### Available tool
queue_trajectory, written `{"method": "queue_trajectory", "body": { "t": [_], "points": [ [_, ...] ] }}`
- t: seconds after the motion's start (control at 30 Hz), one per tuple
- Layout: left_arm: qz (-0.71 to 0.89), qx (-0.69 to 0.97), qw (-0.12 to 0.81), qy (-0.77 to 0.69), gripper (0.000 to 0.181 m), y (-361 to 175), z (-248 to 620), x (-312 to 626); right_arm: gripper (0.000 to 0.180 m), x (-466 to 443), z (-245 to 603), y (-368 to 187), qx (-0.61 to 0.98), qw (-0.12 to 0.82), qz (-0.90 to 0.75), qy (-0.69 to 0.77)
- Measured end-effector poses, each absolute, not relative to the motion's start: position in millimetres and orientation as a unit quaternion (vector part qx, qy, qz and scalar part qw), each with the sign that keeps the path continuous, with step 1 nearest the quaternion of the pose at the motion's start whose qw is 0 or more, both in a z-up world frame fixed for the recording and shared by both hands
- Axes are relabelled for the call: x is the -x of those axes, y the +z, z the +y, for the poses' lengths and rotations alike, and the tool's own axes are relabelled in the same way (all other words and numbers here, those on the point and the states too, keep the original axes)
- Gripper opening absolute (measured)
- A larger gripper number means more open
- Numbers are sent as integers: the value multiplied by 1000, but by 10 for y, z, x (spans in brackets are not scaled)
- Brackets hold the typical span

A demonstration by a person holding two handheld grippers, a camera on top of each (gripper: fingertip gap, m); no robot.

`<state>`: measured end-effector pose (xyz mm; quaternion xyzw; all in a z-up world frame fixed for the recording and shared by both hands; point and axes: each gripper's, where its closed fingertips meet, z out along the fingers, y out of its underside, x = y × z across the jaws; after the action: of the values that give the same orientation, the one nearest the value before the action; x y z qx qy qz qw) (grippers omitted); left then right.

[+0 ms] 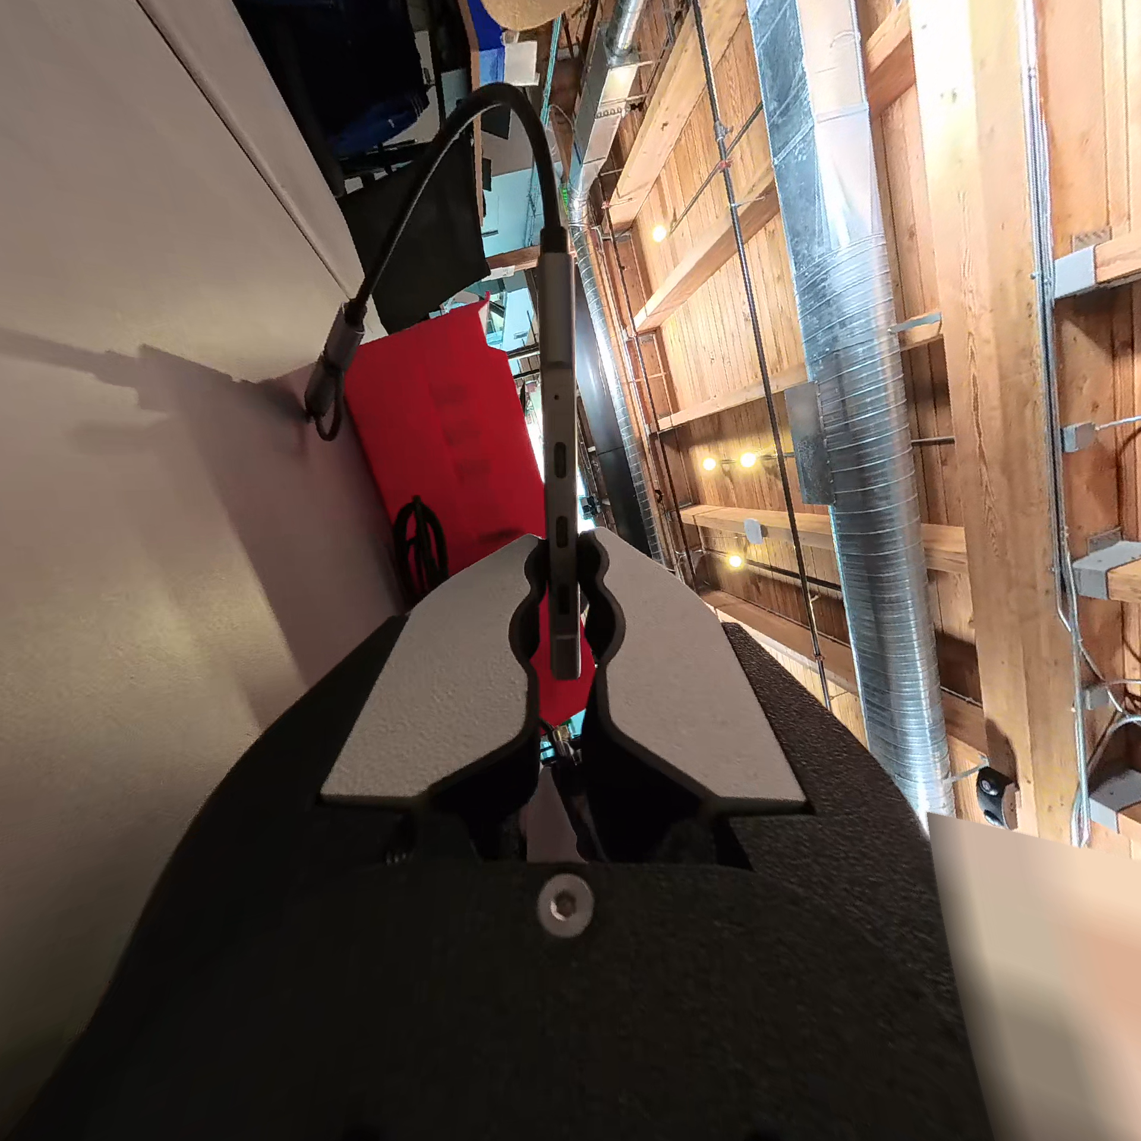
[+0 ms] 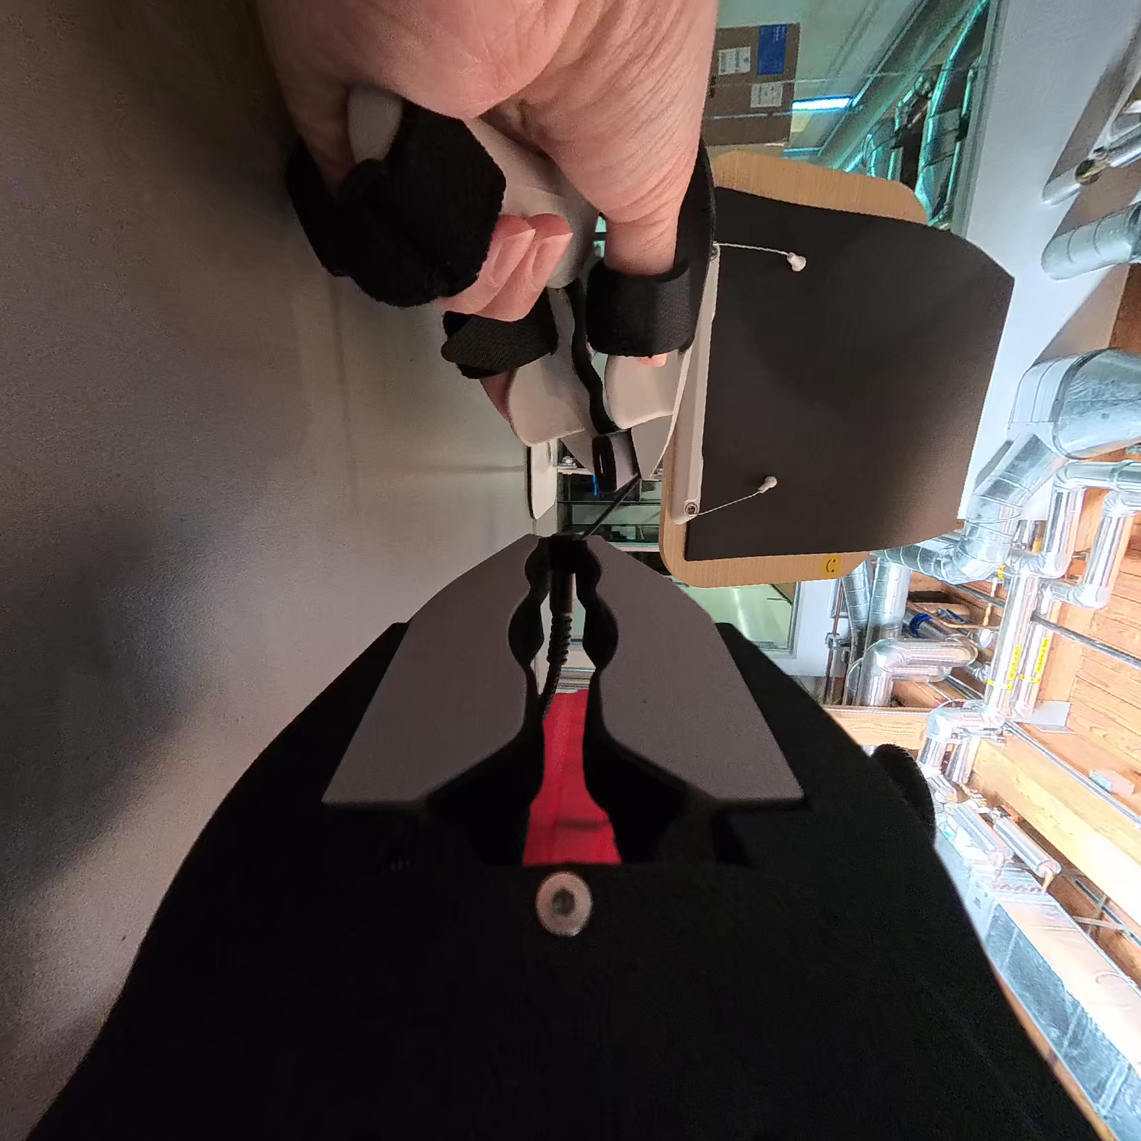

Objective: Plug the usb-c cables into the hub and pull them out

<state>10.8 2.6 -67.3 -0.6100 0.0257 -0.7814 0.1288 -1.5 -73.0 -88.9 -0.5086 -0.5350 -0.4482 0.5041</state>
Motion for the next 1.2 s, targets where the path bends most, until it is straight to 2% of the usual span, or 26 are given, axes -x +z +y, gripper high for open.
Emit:
{"method": "queue_trajectory", "body": {
  "t": [0.13,0.2,0.47,0.6,0.7,0.87,1.07,1.2],
  "points": [
    [23,605,124,-786,9,-673,30,-102,9,-10,-742,-870,525,505,-534,-429],
    [21,603,123,-788,9,-675,43,-95,9,-39,-732,-678,544,518,-524,-401],
    [24,599,118,-792,9,-672,35,-110,10,-499,-697,1203,619,552,-486,-276],
    [27,596,116,-794,9,-659,19,-118,9,-965,-743,1690,675,527,-461,-234],
    [28,595,115,-795,9,-657,8,-124,9,-1427,-778,1665,709,488,-444,-248],
    [34,590,115,-798,9,-619,-17,-133,9,-1956,-919,1063,757,415,-476,-169],
    [42,589,113,-799,9,-601,-54,-150,9,-2055,-1092,938,730,458,-506,-35],
    [53,591,113,-797,9,-582,-98,-171,10,-2150,-1133,718,719,432,-544,15]
  ]
}}
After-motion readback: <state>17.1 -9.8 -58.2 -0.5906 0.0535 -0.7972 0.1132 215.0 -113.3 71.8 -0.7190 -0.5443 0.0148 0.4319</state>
